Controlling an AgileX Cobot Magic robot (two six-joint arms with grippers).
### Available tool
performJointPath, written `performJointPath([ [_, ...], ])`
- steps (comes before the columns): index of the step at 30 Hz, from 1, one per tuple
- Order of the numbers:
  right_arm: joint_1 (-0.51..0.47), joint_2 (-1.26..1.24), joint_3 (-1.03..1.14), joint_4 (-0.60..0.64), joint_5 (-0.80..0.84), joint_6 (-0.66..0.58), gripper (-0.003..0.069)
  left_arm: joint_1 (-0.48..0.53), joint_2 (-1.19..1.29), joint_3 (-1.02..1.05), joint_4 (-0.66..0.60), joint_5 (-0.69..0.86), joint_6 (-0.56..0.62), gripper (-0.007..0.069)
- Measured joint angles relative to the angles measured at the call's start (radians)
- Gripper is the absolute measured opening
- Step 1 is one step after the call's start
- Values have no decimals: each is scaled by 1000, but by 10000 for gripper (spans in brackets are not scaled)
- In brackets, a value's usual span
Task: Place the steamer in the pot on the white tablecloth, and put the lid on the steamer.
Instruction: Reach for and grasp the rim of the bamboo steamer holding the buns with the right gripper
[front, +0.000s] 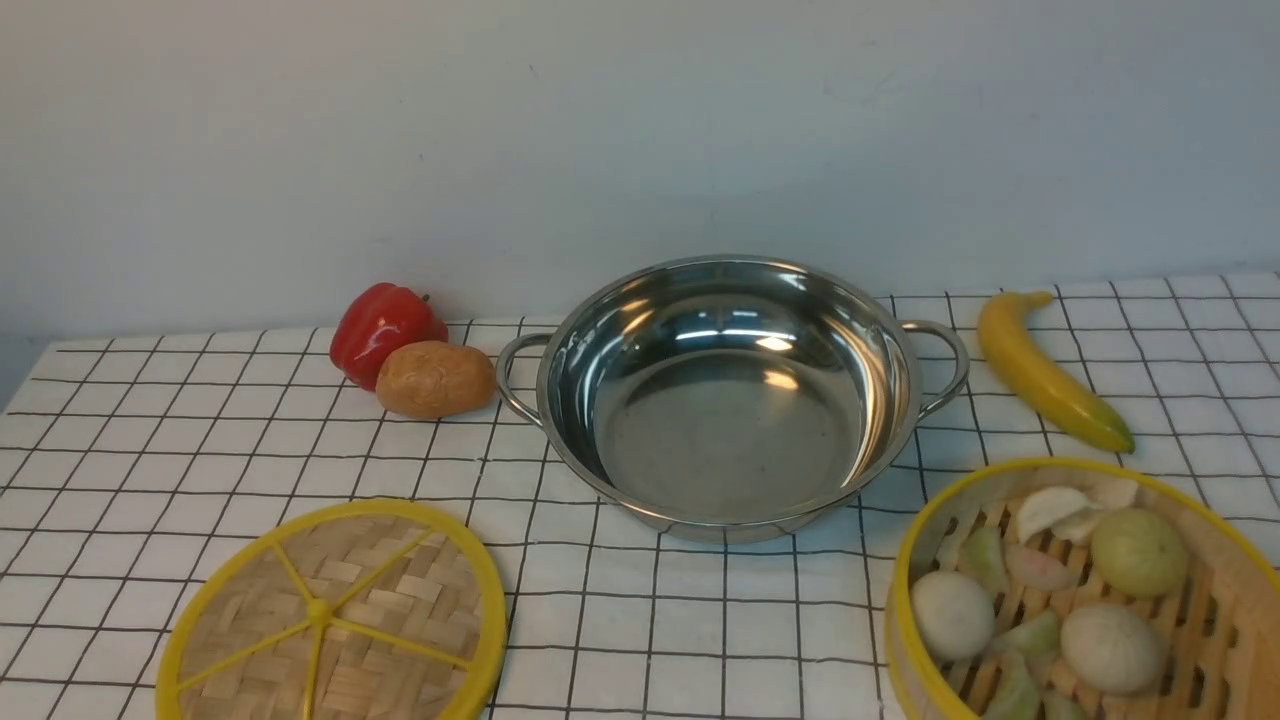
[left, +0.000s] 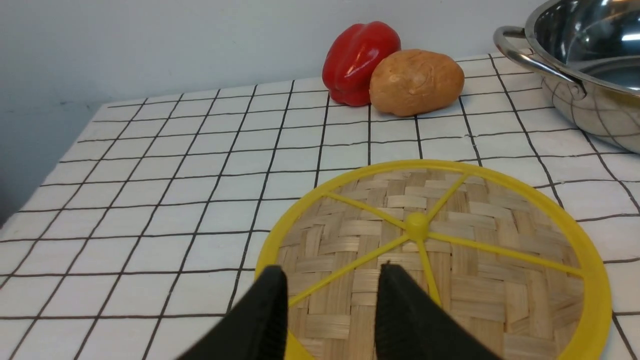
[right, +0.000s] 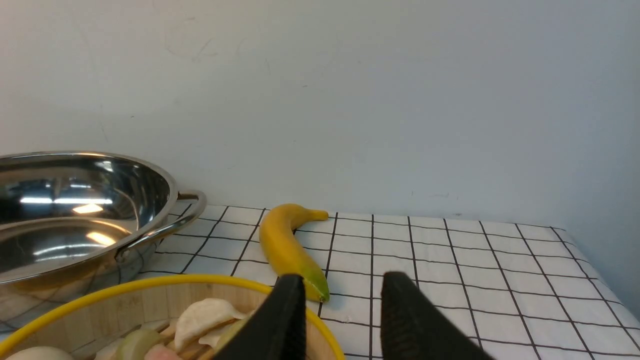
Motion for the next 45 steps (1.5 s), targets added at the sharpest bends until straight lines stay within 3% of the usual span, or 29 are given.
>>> performJointPath([
  [4,0,0,0,3,0,1,240,0,0,0,1,-1,0,243],
  [9,0,0,0,114,-26,82,240,0,0,0,-80,-4,-42,243],
  [14,0,0,0,366,-46,246,240,0,0,0,-380,-4,-170,243],
  [17,0,0,0,437,-54,294,240,0,0,0,-531,-4,-198,243],
  [21,0,0,0,477,-75,308,240,0,0,0,-612,-5,-200,243],
  [33,0,0,0,507,-103,323,240,0,0,0,-663,-110,-206,243],
  [39,2,0,-48,498,-382,352,240,0,0,-15,-783,-352,-211,243],
  [42,2,6,-142,437,-456,338,240,0,0,-60,-774,-458,-175,243],
  [45,2,58,-284,362,-344,319,240,0,-1,-153,-664,-522,-91,243],
])
